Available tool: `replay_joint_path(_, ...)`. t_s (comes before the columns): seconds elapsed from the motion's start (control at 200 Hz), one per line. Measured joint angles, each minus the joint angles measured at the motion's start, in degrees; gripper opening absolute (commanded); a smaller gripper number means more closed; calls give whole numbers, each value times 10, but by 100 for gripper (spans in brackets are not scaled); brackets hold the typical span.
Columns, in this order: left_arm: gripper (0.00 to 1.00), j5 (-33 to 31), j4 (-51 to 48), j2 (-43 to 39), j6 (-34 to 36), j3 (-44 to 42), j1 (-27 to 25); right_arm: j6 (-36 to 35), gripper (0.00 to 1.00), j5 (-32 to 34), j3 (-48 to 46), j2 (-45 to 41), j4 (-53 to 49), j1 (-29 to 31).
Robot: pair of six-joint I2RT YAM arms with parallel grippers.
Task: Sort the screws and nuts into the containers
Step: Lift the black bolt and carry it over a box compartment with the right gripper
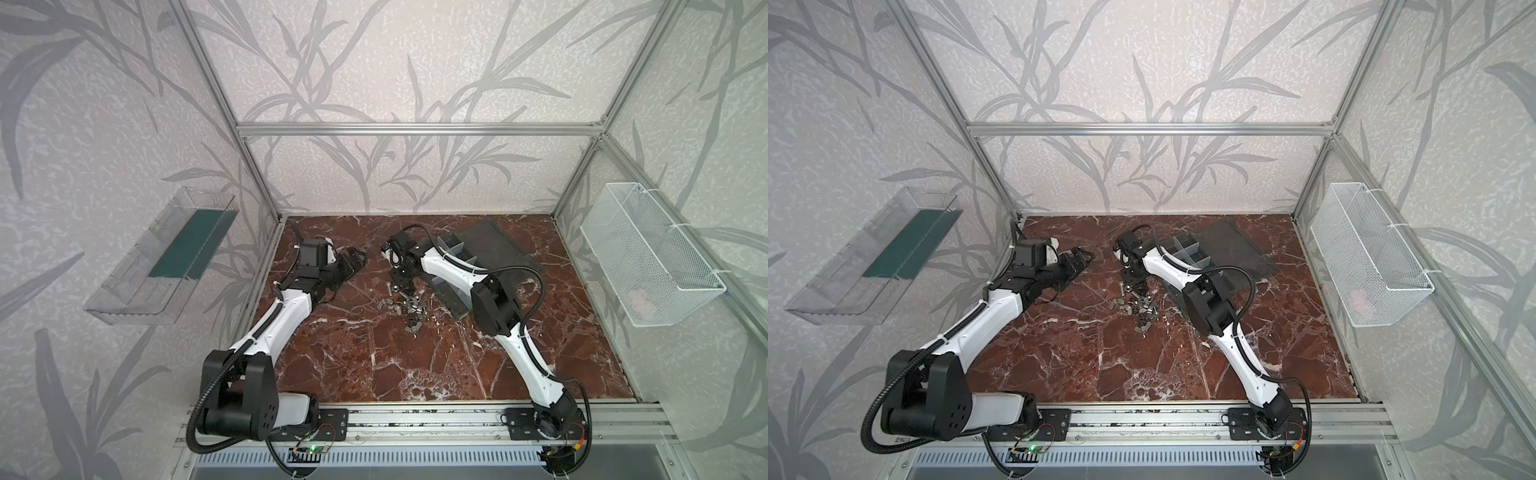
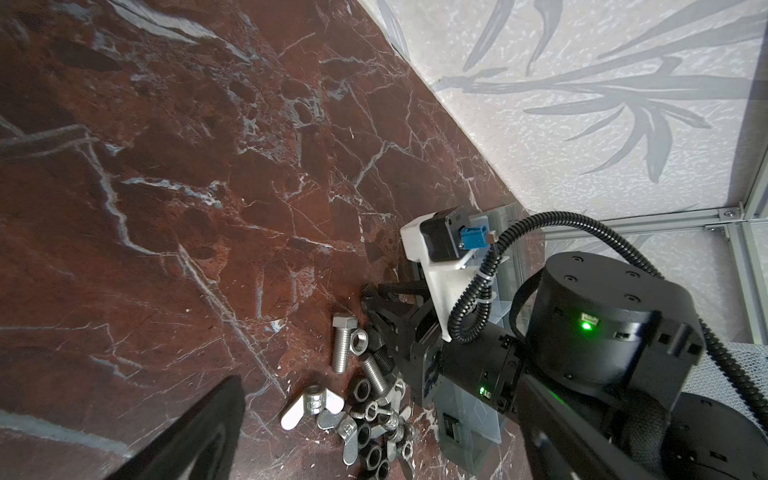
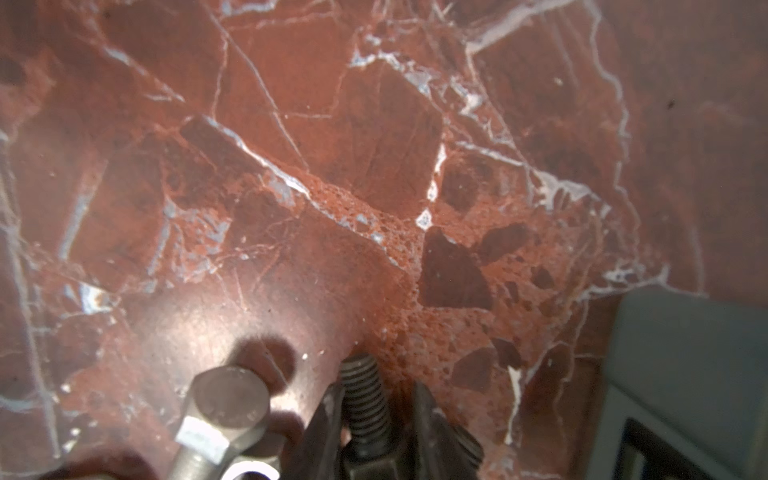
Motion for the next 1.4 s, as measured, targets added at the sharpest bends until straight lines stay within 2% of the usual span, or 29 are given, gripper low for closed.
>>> replay_joint_path(0.095,99,1,1,1,0,0,0,-2,14,4,5,0,-2,0)
replay_joint_path(0.31,99,7,4,7,-2,-1,0,-1,12,3,9,0,-10,0)
replay_joint_path(0.675,99,51,49,18,-18,-7,0,8,12,-8,46,-25,-48,-7)
replay_joint_path(0.975,99,74,79,18,-30,-12,-5,18,12,5,47,-85,-63,-57)
replay_joint_path(1.22,99,80,90,25,-30,-12,-29,33,13,15,-33,-113,-42,-111)
replay_joint_path(1.4,99,87,86,46,-30,-12,-54,36,14,6,-91,-122,-14,-116)
